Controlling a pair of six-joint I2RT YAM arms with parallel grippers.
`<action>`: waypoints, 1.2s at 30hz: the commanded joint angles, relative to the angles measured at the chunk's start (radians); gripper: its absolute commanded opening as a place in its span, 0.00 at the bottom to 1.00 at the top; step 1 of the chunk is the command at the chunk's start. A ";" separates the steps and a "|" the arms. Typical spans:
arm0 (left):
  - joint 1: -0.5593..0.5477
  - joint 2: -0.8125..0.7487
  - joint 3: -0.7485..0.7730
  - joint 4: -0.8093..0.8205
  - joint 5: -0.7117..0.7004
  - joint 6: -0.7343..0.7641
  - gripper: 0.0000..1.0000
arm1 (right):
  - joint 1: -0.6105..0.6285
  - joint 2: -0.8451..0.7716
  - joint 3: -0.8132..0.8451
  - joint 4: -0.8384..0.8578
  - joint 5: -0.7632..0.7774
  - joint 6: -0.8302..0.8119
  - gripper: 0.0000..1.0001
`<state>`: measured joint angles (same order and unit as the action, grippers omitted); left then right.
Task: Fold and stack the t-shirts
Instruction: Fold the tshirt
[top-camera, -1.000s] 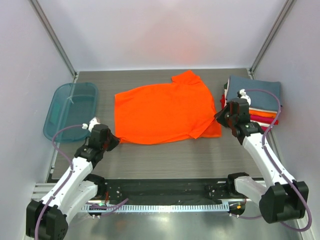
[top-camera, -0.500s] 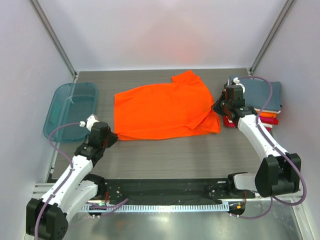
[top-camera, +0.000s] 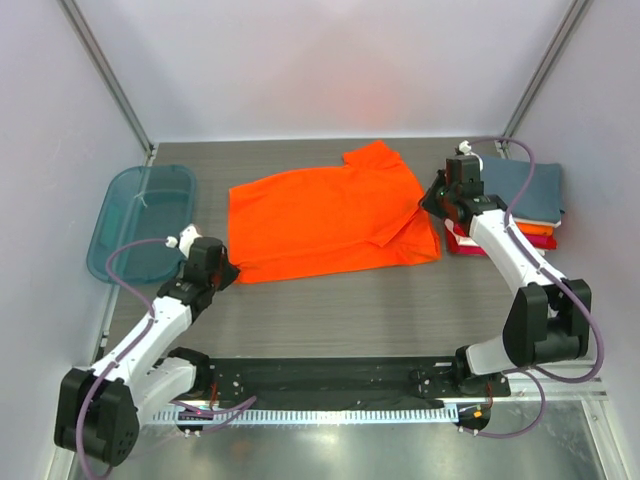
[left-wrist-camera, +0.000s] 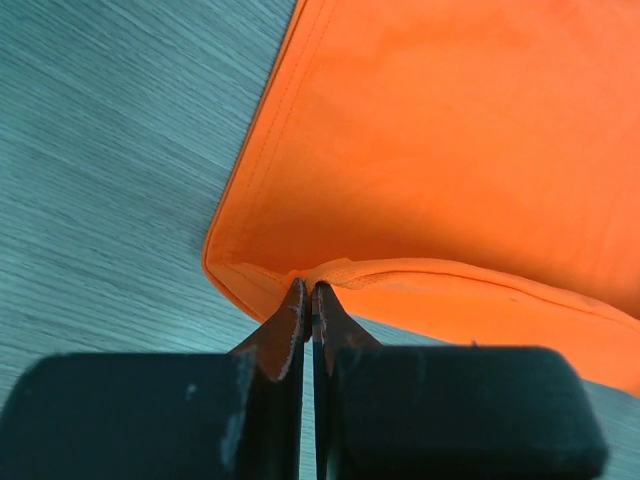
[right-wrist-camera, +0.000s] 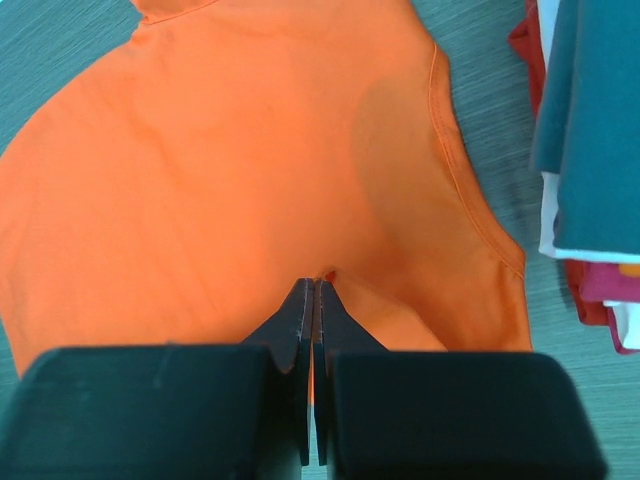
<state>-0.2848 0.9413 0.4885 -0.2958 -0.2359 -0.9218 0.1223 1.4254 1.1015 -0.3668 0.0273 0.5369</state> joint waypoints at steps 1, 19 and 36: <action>0.004 0.039 0.056 0.038 -0.022 0.038 0.00 | -0.001 0.023 0.063 0.020 -0.009 -0.026 0.01; 0.016 0.119 0.061 0.076 -0.079 -0.028 0.00 | -0.001 0.150 0.152 0.014 -0.015 -0.034 0.01; 0.041 0.159 0.064 0.096 -0.065 -0.028 0.00 | -0.001 0.239 0.227 0.012 -0.050 -0.029 0.01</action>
<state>-0.2527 1.0904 0.5415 -0.2390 -0.2802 -0.9432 0.1223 1.6547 1.2755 -0.3717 -0.0105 0.5201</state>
